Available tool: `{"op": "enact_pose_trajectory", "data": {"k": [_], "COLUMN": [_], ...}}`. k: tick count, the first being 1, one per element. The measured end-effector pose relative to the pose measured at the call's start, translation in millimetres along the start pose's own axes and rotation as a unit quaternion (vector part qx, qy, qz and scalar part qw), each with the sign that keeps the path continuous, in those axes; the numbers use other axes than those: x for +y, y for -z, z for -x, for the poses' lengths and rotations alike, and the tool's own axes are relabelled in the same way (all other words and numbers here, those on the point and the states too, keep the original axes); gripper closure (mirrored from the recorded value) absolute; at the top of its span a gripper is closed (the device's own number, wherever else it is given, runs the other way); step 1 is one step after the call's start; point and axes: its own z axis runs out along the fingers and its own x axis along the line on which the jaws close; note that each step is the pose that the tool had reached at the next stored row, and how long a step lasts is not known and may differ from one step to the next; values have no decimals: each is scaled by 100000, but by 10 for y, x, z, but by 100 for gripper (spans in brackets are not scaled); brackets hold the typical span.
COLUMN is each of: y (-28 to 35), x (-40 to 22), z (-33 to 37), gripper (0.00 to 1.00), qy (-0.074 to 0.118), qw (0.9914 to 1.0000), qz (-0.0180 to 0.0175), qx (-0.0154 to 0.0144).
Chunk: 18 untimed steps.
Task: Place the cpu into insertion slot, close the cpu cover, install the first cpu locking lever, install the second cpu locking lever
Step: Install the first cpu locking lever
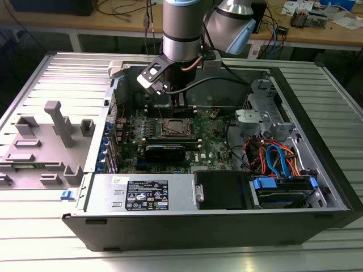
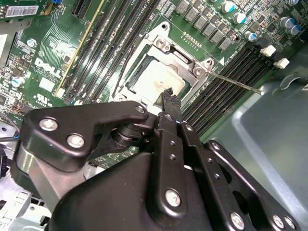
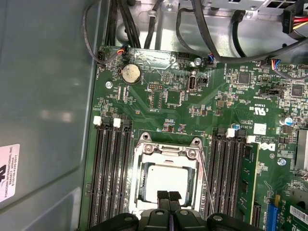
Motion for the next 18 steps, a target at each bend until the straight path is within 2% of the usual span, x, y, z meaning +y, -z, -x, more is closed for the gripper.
{"op": "enact_pose_trajectory", "data": {"k": [11,18], "y": [49,57], "x": [0,0], "z": [0,0], "gripper": [89,89], "qy": [-1,1], "qw": [100000,100000], "qz": [3,0], "qx": [2,0]}}
